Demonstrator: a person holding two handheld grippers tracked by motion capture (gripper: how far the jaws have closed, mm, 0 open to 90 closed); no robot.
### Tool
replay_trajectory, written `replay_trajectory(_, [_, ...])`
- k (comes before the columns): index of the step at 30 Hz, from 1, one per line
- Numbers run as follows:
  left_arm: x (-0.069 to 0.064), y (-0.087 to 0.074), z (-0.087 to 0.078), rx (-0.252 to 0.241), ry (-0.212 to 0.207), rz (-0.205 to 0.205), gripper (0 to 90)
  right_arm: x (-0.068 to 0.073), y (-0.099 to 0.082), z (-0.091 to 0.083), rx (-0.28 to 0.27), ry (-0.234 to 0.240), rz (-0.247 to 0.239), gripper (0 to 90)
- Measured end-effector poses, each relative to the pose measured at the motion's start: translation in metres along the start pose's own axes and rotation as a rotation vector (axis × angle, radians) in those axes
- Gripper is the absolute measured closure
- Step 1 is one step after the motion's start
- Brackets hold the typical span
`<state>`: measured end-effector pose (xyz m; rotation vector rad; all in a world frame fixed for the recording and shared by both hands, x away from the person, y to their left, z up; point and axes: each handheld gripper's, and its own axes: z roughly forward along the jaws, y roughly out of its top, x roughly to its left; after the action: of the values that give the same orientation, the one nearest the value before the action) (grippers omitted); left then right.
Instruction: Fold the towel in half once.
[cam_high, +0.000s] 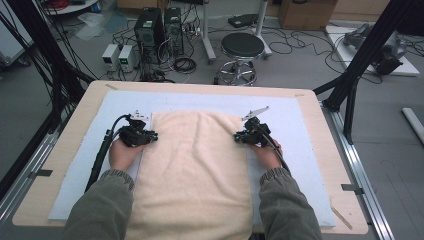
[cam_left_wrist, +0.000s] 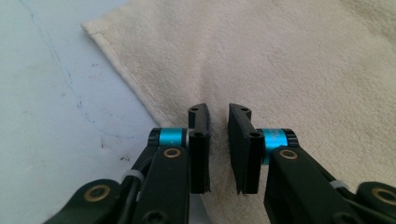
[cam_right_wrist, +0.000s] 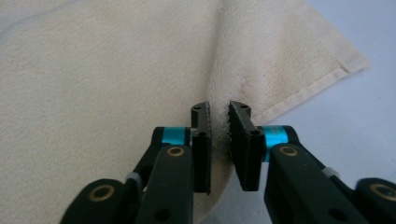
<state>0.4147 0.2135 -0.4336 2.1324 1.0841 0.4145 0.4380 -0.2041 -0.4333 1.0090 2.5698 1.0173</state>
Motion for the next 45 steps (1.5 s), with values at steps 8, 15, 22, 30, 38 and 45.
replay_trajectory(8, [-0.001,0.001,-0.002,-0.004,-0.013,0.004,84.9,-0.001,0.001,-0.005,-0.011,0.020,0.005,83.1])
replay_trajectory(15, [-0.001,0.004,-0.016,-0.041,-0.024,0.014,85.1,0.003,0.003,-0.017,-0.044,0.022,-0.010,83.5])
replay_trajectory(22, [-0.001,0.005,-0.035,-0.077,-0.034,0.035,85.2,0.010,0.007,-0.034,-0.076,0.036,-0.045,83.8])
replay_trajectory(30, [-0.007,0.005,-0.060,-0.127,-0.061,0.070,85.4,0.022,0.008,-0.057,-0.099,0.069,-0.083,83.8])
replay_trajectory(38, [-0.019,-0.015,-0.082,-0.172,-0.088,0.092,85.4,0.041,0.003,-0.083,-0.134,0.115,-0.127,83.7])
replay_trajectory(45, [-0.037,-0.038,-0.098,-0.196,-0.111,0.135,85.4,0.064,-0.013,-0.097,-0.110,0.136,-0.167,83.5])
